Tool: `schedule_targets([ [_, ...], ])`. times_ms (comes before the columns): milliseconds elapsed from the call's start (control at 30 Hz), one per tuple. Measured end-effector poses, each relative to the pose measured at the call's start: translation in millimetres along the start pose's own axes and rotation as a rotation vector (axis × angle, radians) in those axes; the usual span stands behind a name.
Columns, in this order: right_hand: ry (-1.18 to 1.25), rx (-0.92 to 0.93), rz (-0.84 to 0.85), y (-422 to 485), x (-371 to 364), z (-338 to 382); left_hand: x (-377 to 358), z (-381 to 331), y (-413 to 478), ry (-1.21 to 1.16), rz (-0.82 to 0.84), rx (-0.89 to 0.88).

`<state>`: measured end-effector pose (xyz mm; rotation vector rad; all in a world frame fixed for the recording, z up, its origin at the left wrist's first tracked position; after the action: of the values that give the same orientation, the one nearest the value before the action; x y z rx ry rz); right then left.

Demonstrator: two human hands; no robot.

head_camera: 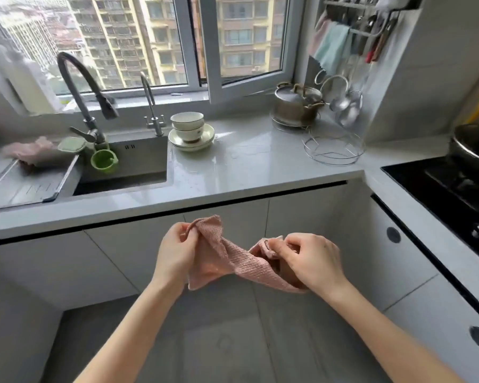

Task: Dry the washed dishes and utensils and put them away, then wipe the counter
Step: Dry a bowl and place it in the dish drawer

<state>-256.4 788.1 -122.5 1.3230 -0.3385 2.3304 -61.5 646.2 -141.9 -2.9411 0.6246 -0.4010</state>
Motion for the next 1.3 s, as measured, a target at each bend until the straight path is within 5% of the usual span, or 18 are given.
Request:
schedule_targets([
  [100, 0.229, 0.031, 0.023, 54.3, -0.1, 28.8, 48.8, -16.1, 43.6, -0.091, -0.091, 0.025],
  [233, 0.926, -0.024, 0.141, 133.3, -8.3, 57.9, 87.2, -30.6, 106.8, -0.219, -0.192, 0.096],
  [367, 1.271, -0.109, 0.330, 206.0, -46.4, 96.7, 75.5, -53.9, 166.7, -0.242, -0.105, 0.057],
  [533, 1.292, 0.098, 0.488, 300.6, -79.1, 146.1, 21.4, -83.5, 252.3, -0.331, 0.187, -0.016],
  [700, 1.414, 0.077, 0.475, 422.3, -82.1, 134.3, 24.4, -103.8, 372.8, -0.529, 0.291, 0.069],
  [967, 1.185, 0.010, 0.426, 569.7, -76.1, 95.8, 53.0, -55.7, 550.6, -0.142, -0.141, 0.392],
  [1300, 1.196, -0.057, 0.416, 627.3, -82.1, 71.6, 59.6, -35.0, 645.3, 0.389, -0.023, 0.648],
])
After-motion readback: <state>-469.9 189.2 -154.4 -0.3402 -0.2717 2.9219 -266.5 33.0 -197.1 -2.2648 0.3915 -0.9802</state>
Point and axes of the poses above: each hand's wrist, its own y-axis towards the middle knuckle, its own x-axis out of the back of the hand, z = x × y, the point moved 4 cm from there along y, towards the middle knuckle, and after that the axes turned 10 degrees about z, right-handed, at the moved point
